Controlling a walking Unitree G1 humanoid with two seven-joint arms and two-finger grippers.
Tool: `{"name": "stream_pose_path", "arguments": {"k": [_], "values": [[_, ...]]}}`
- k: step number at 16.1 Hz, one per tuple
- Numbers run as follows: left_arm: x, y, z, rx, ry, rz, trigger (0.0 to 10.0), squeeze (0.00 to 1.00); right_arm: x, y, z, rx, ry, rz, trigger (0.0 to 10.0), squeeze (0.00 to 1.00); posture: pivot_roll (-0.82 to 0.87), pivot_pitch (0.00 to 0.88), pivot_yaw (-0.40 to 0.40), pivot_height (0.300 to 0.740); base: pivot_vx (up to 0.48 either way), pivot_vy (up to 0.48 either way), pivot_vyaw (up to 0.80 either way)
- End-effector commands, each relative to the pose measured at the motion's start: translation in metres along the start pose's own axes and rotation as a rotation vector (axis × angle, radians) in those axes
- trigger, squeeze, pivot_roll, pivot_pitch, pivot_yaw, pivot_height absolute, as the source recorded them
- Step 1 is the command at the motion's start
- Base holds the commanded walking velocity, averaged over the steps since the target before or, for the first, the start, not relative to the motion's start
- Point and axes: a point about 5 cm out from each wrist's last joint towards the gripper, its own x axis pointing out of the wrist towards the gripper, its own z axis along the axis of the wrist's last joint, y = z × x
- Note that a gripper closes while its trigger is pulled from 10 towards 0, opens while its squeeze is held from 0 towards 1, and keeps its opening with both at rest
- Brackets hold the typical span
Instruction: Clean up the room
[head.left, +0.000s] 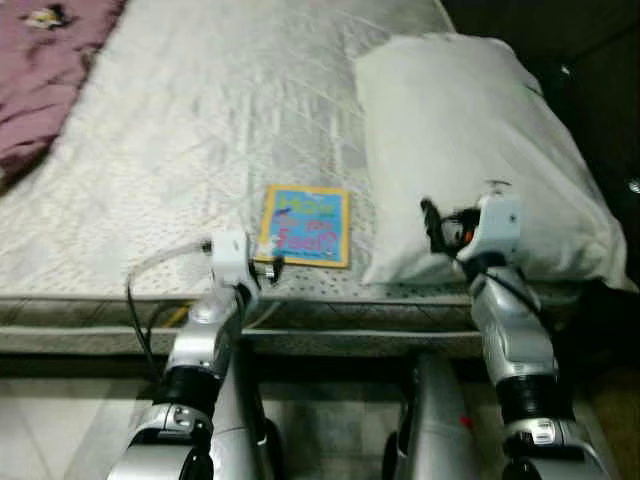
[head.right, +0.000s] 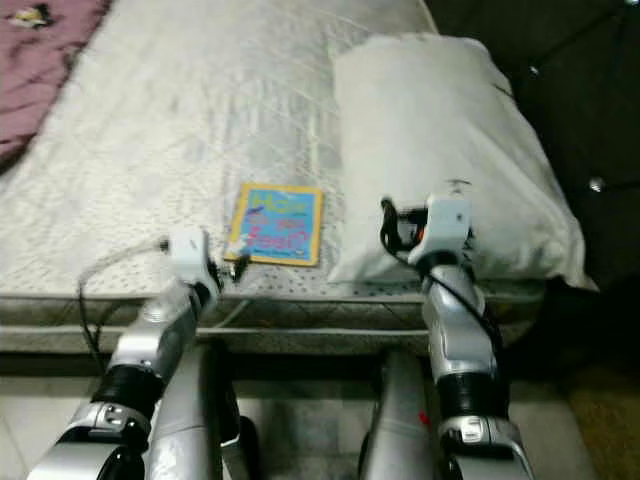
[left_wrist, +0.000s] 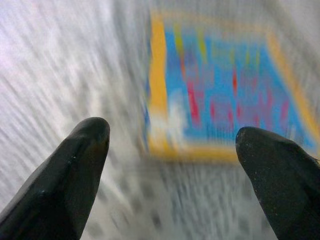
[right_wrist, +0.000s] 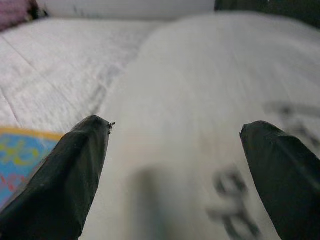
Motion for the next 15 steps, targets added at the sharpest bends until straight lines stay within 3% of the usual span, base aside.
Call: {"name": "stream_pose_path", "arguments": {"k": [1,2,6,7,8,10,14,15], "values": [[-0.005,0.004,0.016,0.038,-0.099,0.028,10.0,0.0,0.003,0.006,0.0,0.027,-0.005,0.007,10.0,0.0,-0.03,0.0,0.057,0.538,0.0,0.0,0.0],[-0.017,0.007,0.037,0.064,-0.239,0.064,10.0,0.0,0.009,0.015,0.005,0.072,-0.031,0.015,10.0,0.0,-0.02,0.0,0.061,0.538,0.0,0.0,0.0],[-0.033,0.017,0.059,0.08,-0.389,0.154,10.0,0.0,0.021,0.024,0.013,0.111,-0.071,0.021,10.0,0.0,-0.01,0.0,0.064,0.538,0.0,0.0,0.0],[-0.043,0.033,0.067,0.127,-0.475,0.257,10.0,0.0,0.024,0.022,0.02,0.111,-0.113,0.02,10.0,0.0,-0.01,0.0,0.061,0.543,0.0,0.0,0.0],[-0.049,0.039,0.073,0.138,-0.517,0.289,10.0,0.0,0.024,0.019,0.021,0.102,-0.122,0.019,10.0,0.0,-0.01,0.0,0.059,0.553,0.0,0.0,0.0],[-0.055,0.04,0.081,0.137,-0.57,0.283,10.0,0.0,0.025,0.013,0.021,0.098,-0.122,-0.002,10.0,0.0,-0.01,0.0,0.062,0.573,0.0,0.0,0.0],[-0.052,0.039,0.073,0.139,-0.549,0.313,10.0,0.0,0.026,0.01,0.023,0.1,-0.149,-0.022,10.0,0.0,-0.03,0.0,0.067,0.618,0.0,0.0,0.0],[-0.052,0.038,0.072,0.104,-0.547,0.31,10.0,0.0,0.026,0.01,0.024,0.099,-0.154,-0.024,10.0,0.0,-0.03,0.0,0.069,0.628,0.0,0.0,0.0]]}}
